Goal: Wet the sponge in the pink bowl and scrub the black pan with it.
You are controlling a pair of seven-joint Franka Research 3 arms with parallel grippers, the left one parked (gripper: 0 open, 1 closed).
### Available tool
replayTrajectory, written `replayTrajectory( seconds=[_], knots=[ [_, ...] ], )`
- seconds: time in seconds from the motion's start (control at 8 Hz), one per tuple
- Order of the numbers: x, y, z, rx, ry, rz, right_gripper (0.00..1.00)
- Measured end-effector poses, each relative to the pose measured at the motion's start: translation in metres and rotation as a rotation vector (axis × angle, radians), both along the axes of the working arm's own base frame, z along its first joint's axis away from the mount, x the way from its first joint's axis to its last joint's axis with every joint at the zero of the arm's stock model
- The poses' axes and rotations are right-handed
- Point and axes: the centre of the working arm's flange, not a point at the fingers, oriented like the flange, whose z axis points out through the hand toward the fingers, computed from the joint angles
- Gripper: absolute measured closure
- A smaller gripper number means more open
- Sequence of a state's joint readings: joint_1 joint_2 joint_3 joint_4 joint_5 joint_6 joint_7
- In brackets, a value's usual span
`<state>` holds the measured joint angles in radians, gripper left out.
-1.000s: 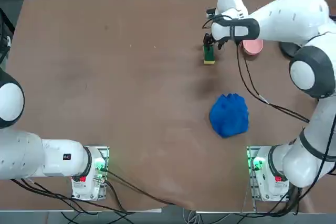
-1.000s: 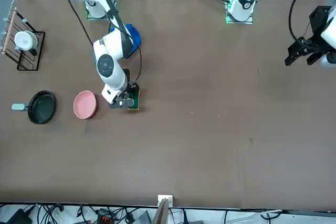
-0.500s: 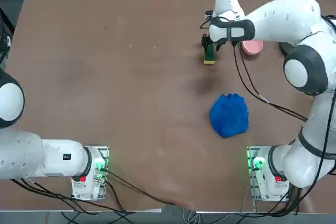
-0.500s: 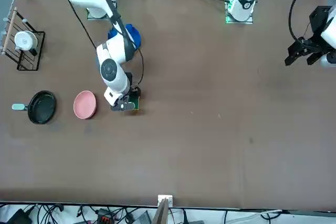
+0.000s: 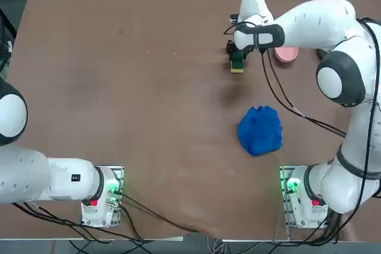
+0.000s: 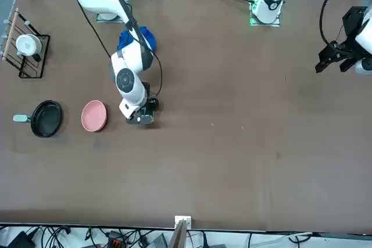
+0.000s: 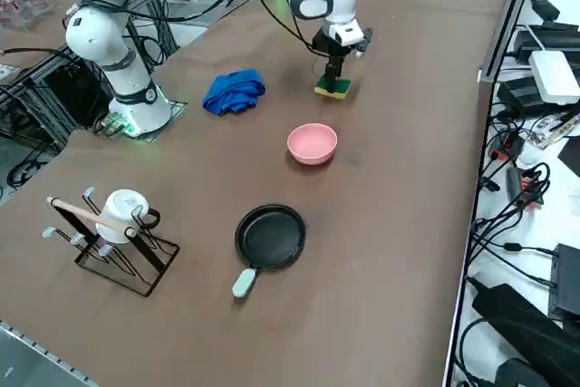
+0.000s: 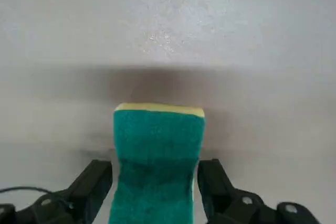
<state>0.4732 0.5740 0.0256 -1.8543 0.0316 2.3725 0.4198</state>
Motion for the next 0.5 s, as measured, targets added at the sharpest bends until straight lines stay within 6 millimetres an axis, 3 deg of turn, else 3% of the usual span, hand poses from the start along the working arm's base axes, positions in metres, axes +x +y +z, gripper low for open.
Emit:
replayTrajectory(
  seconds=[0.5],
  knots=[
    [-0.002,0.003,-0.018,-0.002,0.002,-0.002,0.03]
  ],
)
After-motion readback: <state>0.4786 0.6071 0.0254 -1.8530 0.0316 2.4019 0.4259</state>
